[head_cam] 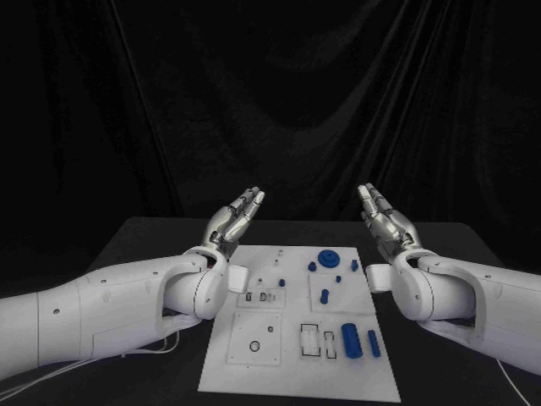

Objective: Assemble the parts on the task board

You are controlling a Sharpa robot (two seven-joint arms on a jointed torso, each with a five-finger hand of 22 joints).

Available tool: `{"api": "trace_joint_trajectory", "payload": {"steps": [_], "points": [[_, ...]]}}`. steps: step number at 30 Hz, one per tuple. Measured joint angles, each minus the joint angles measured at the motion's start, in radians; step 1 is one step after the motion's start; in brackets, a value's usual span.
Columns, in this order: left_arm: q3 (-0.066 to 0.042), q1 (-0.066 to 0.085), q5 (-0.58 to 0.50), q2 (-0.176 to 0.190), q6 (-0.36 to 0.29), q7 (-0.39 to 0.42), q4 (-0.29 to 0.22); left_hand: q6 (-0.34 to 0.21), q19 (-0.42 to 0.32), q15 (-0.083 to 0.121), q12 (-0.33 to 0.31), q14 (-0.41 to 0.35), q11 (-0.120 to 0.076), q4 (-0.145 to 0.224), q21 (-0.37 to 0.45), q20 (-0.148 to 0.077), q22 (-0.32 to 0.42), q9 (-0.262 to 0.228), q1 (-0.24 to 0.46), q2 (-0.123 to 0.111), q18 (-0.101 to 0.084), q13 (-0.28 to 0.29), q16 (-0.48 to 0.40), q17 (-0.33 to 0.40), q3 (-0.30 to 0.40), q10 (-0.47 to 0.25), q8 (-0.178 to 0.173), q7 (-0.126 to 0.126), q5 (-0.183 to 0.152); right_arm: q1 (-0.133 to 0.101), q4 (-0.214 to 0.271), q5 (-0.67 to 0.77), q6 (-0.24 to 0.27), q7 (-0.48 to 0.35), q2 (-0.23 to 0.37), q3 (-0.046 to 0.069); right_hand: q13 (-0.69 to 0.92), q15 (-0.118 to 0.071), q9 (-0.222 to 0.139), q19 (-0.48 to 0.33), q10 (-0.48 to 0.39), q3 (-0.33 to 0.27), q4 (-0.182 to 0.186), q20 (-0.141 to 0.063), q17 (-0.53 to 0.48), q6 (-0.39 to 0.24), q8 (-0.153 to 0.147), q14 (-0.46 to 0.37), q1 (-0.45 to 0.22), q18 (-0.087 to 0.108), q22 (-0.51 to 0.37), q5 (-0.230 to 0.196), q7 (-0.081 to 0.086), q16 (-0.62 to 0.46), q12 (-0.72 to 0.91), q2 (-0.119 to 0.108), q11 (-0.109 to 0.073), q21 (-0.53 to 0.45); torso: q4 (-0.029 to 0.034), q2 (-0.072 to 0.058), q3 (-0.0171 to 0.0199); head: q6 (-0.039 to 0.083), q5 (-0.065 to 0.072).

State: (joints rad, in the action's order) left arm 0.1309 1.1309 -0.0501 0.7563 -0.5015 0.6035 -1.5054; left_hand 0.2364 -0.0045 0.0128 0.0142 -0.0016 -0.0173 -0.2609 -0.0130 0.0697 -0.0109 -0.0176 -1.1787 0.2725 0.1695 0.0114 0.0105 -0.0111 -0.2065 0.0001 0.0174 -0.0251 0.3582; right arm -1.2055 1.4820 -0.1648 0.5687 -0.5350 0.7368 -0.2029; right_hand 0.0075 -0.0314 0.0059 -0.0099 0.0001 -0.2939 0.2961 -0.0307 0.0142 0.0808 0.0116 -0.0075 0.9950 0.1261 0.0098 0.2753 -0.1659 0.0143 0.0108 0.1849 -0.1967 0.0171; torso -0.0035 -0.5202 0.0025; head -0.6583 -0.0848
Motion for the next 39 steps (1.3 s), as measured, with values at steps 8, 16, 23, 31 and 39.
{"api": "trace_joint_trajectory", "payload": {"steps": [8, 16, 23, 31, 39], "points": [[0.06, 0.043, -0.045, -0.014, 0.229, 0.047, 0.033, 0.012, -0.005, 0.0, 0.0, 0.0, 0.0, -0.018, 0.0, 0.023, 0.0, -0.001, -0.041, 0.008, 0.0, 0.0, 0.0, 0.0, -0.018, 0.0, 0.0, -0.002, 0.012, -0.004, -0.004, -0.044, -0.053, -0.003, -0.001, -0.004, 0.0, 0.0, 0.0, 0.0, 0.0, -0.01, -0.009, 0.0, 0.0, 0.007, 0.0, 0.0, 0.004, 0.0, 0.0, 0.0, 0.007, 0.0, 0.0, 0.001, 0.0, 0.0, -0.0001, 0.001, 0.0001, 0.0, 0.0], [0.081, 0.058, -0.074, -0.019, 0.371, 0.063, 0.05, 0.012, 0.0, 0.0, 0.0, 0.0, 0.0, -0.018, 0.0, 0.03, 0.0, -0.001, -0.041, 0.008, 0.0, 0.0, 0.0, 0.0, -0.018, 0.0, 0.0, -0.002, 0.012, -0.004, -0.005, -0.058, -0.071, -0.005, -0.001, -0.004, 0.002, 0.0, 0.002, 0.007, 0.041, -0.01, -0.009, 0.015, 0.0, 0.047, 0.0, 0.0, 0.024, 0.0, 0.0, 0.0, 0.076, 0.0, 0.001, -0.011, 0.071, 0.0, -0.0001, 0.001, 0.0001, -0.003, 0.0], [0.083, 0.046, -0.014, 0.009, 0.455, 0.068, 0.099, 0.01, 0.005, -0.062, 0.0, 0.0, 0.049, -0.017, -0.001, 0.111, 0.0, -0.001, -0.164, -0.019, 0.001, 0.0, 0.001, 0.0, -0.018, 0.017, 0.0, -0.021, 0.092, -0.004, 0.001, 0.015, -0.12, -0.023, 0.042, -0.004, 0.053, 0.212, 0.029, 0.183, 0.259, -0.01, -0.009, 0.277, 0.053, 0.228, 0.068, 0.272, 0.173, -0.001, 0.053, 0.066, 0.192, 0.166, 0.251, -0.013, 0.326, 0.097, -0.0015, 0.001, 0.0003, -0.095, -0.037], [0.082, 0.06, 0.209, 0.021, 0.46, 0.07, 0.127, 0.035, 0.309, -0.214, 0.257, 0.359, 0.238, 0.011, -0.177, 0.219, -0.083, -0.002, -0.302, -0.066, 0.0, 0.074, 0.35, -0.117, 0.006, 0.273, 0.0, 0.003, 0.116, -0.013, 0.056, 0.289, -0.151, -0.033, 0.128, -0.004, 0.053, 0.274, 0.029, 0.506, 0.354, -0.01, -0.009, 0.326, 0.088, 0.231, 0.085, 0.599, 0.262, -0.002, 0.095, 0.066, 0.206, 0.296, 0.39, -0.042, 0.365, 0.223, -0.0017, 0.001, 0.0007, -0.19, -0.032], [0.083, 0.141, 0.499, 0.035, 0.395, 0.071, 0.123, 0.056, 0.635, -0.223, 0.538, 0.581, 0.267, -0.014, -0.336, 0.212, -0.143, -0.004, -0.377, -0.106, 0.0, 0.149, 0.599, -0.176, 0.037, 0.503, 0.012, -0.016, 0.113, -0.039, 0.127, 0.51, -0.146, 0.011, 0.206, -0.003, 0.053, 0.274, 0.029, 0.585, 0.365, -0.01, -0.009, 0.325, 0.088, 0.258, 0.103, 0.66, 0.297, -0.001, 0.095, 0.066, 0.233, 0.297, 0.445, -0.052, 0.376, 0.224, -0.0034, -0.001, 0.0012, -0.214, -0.03]]}}
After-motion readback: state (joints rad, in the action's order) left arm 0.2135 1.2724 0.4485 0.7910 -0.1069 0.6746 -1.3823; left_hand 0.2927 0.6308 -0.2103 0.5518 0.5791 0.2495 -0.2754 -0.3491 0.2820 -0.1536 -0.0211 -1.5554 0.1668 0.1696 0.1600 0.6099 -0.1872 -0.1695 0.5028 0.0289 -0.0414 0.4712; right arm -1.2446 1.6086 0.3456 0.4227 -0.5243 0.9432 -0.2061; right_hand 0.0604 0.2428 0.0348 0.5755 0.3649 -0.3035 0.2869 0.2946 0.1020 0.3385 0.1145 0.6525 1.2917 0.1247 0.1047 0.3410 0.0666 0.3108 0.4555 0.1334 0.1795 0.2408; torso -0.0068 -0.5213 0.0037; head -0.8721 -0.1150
